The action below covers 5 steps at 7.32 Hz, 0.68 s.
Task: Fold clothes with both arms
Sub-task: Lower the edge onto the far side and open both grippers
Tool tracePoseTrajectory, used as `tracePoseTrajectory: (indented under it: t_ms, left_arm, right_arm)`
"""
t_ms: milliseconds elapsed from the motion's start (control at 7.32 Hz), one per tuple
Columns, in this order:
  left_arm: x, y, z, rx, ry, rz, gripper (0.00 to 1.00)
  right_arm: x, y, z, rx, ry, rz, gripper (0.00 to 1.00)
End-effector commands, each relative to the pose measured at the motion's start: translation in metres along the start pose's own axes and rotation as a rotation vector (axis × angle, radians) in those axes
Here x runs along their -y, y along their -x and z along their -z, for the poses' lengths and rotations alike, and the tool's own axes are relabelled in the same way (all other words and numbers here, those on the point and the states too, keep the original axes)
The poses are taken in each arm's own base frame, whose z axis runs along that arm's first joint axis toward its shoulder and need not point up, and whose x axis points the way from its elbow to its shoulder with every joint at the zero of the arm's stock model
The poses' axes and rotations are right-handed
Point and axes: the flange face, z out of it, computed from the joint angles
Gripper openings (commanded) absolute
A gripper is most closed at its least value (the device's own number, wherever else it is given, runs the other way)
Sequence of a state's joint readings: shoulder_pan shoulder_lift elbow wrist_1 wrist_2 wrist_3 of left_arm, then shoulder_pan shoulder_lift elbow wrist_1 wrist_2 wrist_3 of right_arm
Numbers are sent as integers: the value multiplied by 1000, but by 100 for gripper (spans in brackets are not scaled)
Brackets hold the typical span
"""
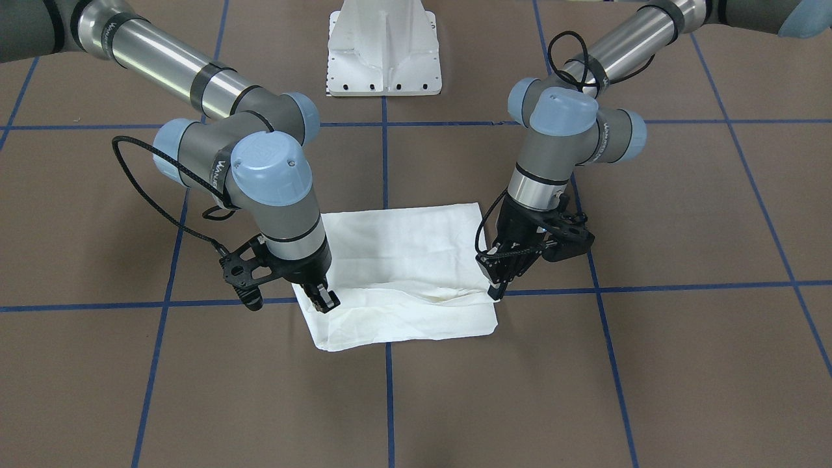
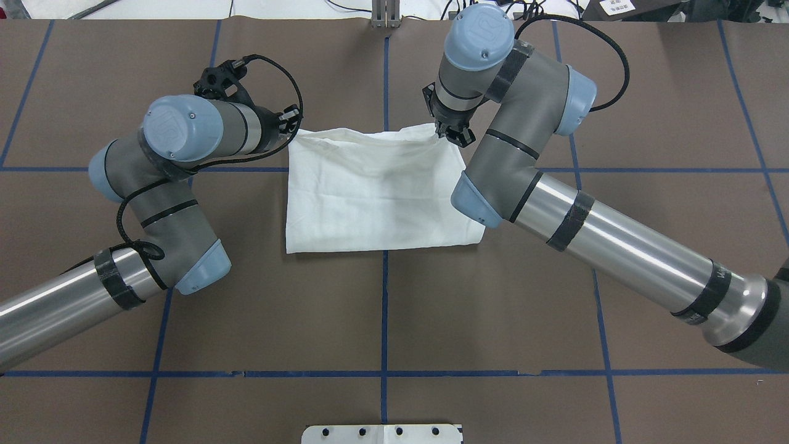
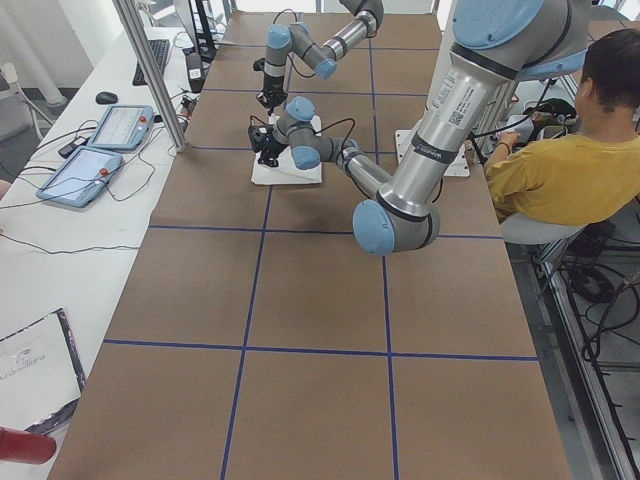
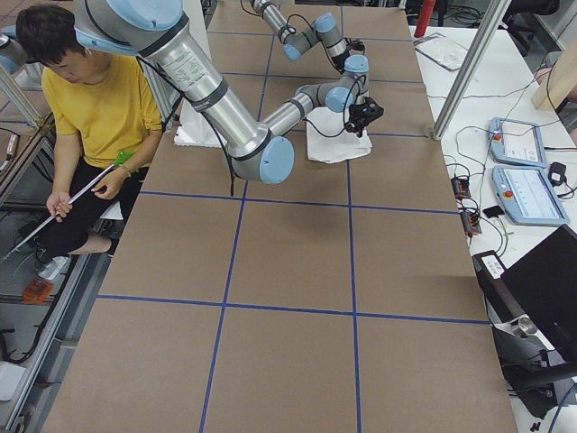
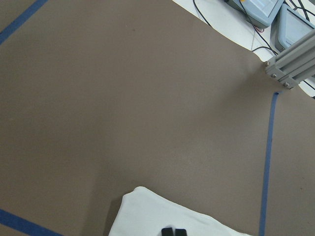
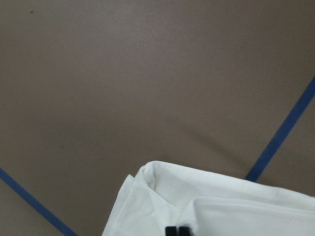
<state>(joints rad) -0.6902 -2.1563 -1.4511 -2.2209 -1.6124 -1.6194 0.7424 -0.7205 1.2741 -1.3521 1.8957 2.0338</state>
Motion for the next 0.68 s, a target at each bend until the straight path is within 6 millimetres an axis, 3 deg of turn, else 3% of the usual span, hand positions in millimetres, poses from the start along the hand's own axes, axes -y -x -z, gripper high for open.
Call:
tracePoseTrajectory:
  t_ms: [0,137,273,546]
  left_arm:
    - [18,6,-20,30,-21,-31,43]
    - [35,7,-20,30,-43,-71,56]
    - [61,20,-26,22,-70,-61,56]
    - [77,21,-22,8,-86,-99,56]
  right_arm:
    - [13,9,-11,21,-2,47,99]
    - [39,21,-8,21,-19,108,100]
    - [76,26,1,5,2,137,100]
    - [109,23,3,-5,-11,199,100]
